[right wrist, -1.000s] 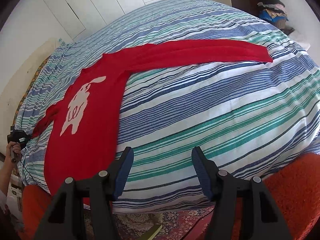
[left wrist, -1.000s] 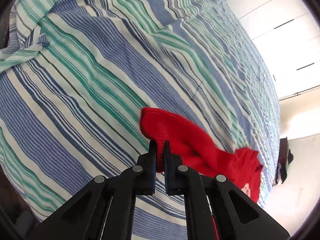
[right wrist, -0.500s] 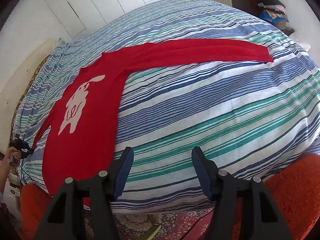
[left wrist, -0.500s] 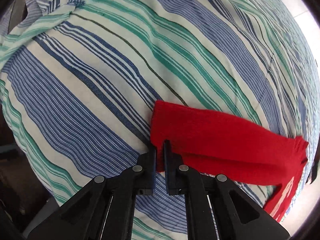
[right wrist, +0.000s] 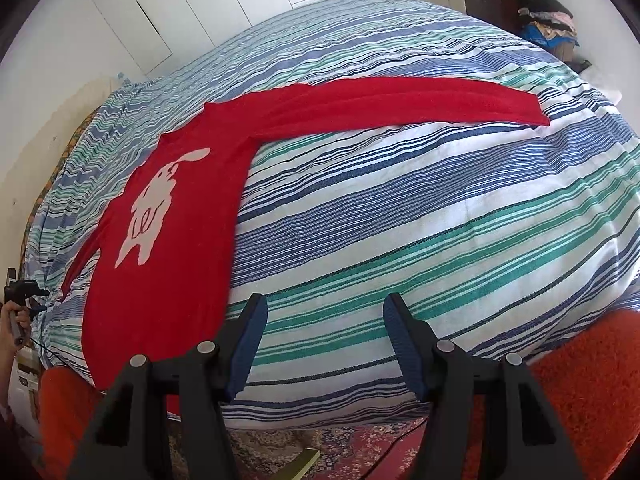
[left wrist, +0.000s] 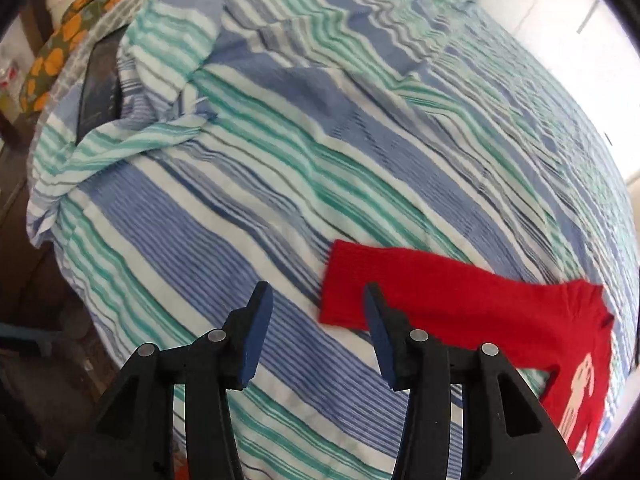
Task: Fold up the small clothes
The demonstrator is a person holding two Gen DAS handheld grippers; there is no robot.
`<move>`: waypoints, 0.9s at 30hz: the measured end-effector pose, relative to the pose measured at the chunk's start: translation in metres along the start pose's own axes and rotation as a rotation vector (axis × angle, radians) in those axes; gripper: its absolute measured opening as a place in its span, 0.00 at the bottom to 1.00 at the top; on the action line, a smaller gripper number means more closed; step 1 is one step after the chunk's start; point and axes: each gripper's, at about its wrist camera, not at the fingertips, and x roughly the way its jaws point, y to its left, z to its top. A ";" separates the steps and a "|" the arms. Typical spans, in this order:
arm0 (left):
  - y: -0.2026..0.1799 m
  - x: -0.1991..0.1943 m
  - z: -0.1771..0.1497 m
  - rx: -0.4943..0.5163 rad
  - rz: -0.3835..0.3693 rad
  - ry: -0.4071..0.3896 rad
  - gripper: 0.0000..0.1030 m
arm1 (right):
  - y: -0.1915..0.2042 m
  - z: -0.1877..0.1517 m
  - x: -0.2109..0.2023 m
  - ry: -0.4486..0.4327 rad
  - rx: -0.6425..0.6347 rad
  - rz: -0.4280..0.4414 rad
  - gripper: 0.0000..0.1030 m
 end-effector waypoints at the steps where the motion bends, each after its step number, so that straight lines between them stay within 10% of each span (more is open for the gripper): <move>1: -0.021 0.000 -0.005 0.066 -0.033 -0.001 0.46 | 0.001 0.001 0.001 0.004 0.000 0.001 0.59; 4: -0.086 0.006 -0.009 0.265 -0.059 -0.012 0.47 | 0.004 0.001 0.003 0.007 -0.010 0.002 0.59; 7: -0.132 0.033 -0.022 0.354 -0.031 0.016 0.68 | 0.010 0.000 0.003 0.004 -0.033 -0.005 0.59; 10: -0.136 0.085 -0.043 0.349 0.106 0.208 0.74 | 0.012 -0.003 0.001 0.004 -0.051 -0.012 0.59; 15: -0.129 0.059 -0.058 0.461 0.133 0.214 0.77 | 0.004 -0.006 -0.007 -0.017 -0.031 -0.008 0.59; 21: -0.116 0.030 -0.026 0.363 0.061 0.042 0.81 | -0.001 -0.002 -0.003 -0.012 -0.013 0.003 0.59; 25: -0.077 0.082 -0.010 0.253 0.371 0.136 0.85 | 0.004 -0.003 -0.006 -0.025 -0.031 0.004 0.59; 27: -0.051 0.079 -0.006 0.125 0.288 0.139 0.86 | 0.005 -0.004 -0.007 -0.028 -0.035 0.000 0.59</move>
